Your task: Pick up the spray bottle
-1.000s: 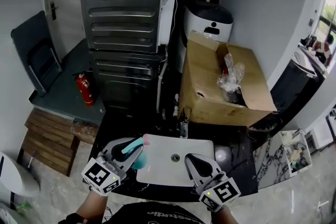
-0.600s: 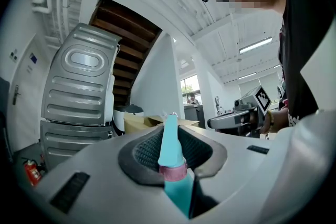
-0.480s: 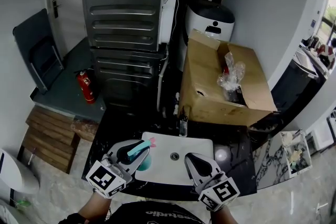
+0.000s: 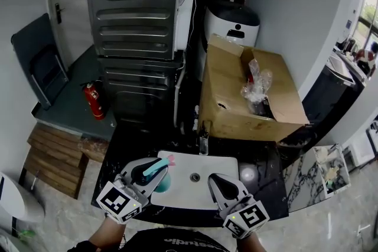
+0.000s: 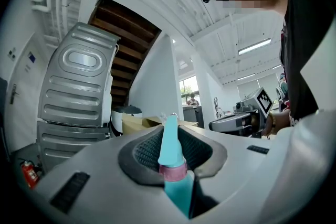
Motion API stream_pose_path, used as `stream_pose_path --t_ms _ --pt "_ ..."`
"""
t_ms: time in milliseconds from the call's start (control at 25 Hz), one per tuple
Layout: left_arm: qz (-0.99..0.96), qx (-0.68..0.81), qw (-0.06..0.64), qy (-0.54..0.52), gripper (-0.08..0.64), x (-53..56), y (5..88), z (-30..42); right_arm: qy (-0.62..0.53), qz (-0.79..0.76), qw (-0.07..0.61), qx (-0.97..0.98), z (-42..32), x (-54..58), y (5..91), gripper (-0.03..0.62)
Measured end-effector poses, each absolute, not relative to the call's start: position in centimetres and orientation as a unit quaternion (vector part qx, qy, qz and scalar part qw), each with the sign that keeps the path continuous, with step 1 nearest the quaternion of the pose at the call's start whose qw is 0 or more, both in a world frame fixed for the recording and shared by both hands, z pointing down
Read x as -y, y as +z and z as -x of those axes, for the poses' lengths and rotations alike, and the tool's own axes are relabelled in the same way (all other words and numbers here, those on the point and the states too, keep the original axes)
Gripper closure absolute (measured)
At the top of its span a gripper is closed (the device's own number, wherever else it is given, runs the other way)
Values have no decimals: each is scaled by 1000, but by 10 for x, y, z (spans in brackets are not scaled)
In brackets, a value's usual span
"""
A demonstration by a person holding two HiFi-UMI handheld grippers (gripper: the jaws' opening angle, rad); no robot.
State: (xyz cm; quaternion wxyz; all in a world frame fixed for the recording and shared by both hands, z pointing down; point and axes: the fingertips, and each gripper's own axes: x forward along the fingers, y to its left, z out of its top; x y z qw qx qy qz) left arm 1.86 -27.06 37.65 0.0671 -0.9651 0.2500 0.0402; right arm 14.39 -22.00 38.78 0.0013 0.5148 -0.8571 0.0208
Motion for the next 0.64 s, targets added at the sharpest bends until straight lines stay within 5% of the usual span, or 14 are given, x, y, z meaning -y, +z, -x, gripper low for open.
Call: stream_pose_path --t_ms 640 --pt "966 -249 64 39 466 279 381 -22 25 -525 13 851 -150 222 394 555"
